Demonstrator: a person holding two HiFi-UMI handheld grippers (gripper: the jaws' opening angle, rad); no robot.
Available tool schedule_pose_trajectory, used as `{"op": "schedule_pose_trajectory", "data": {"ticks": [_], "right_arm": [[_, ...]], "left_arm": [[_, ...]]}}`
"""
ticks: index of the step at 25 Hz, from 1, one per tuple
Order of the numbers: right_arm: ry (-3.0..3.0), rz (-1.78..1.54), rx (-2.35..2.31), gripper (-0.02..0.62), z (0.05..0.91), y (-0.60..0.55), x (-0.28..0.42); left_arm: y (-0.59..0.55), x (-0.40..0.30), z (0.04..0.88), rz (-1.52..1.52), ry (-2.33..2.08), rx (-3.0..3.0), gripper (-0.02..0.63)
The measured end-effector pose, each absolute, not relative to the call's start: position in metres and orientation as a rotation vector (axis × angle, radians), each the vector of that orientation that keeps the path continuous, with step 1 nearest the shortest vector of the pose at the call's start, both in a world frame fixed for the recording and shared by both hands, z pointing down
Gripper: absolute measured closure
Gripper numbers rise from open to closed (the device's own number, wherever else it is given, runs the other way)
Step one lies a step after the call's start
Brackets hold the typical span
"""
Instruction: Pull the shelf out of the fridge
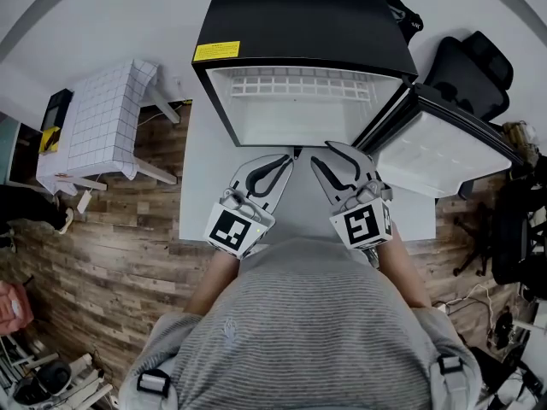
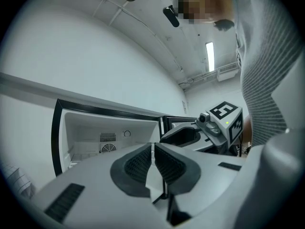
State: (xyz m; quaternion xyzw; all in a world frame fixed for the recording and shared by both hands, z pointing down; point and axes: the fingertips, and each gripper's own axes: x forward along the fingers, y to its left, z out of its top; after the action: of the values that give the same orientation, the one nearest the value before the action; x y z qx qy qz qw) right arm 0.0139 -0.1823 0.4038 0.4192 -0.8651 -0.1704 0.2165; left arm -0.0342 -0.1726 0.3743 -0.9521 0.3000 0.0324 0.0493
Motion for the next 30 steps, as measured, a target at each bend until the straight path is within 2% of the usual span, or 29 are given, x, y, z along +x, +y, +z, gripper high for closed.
{"op": "schedule_pose_trajectory", "data": {"ticks": [2, 11, 30], "right_arm": [[-2.357, -0.509, 1.127, 0.436, 0.410, -0.187, 0.012], [-2.252, -0.612, 1.070, 0.417, 0.422, -0.203, 0.006], [-2.018, -0.778, 1.001, 0.399, 0.448, -0.250, -0.007]], "left_arm": [[-0.173, -0.034, 0.375, 0.099, 0.918, -2.903, 0.594], [-0.175, -0.039, 0.377, 0.092, 0.932, -2.906, 0.594], [-0.182, -0.054, 0.376, 0.097, 0.992, -2.886, 0.594]]}}
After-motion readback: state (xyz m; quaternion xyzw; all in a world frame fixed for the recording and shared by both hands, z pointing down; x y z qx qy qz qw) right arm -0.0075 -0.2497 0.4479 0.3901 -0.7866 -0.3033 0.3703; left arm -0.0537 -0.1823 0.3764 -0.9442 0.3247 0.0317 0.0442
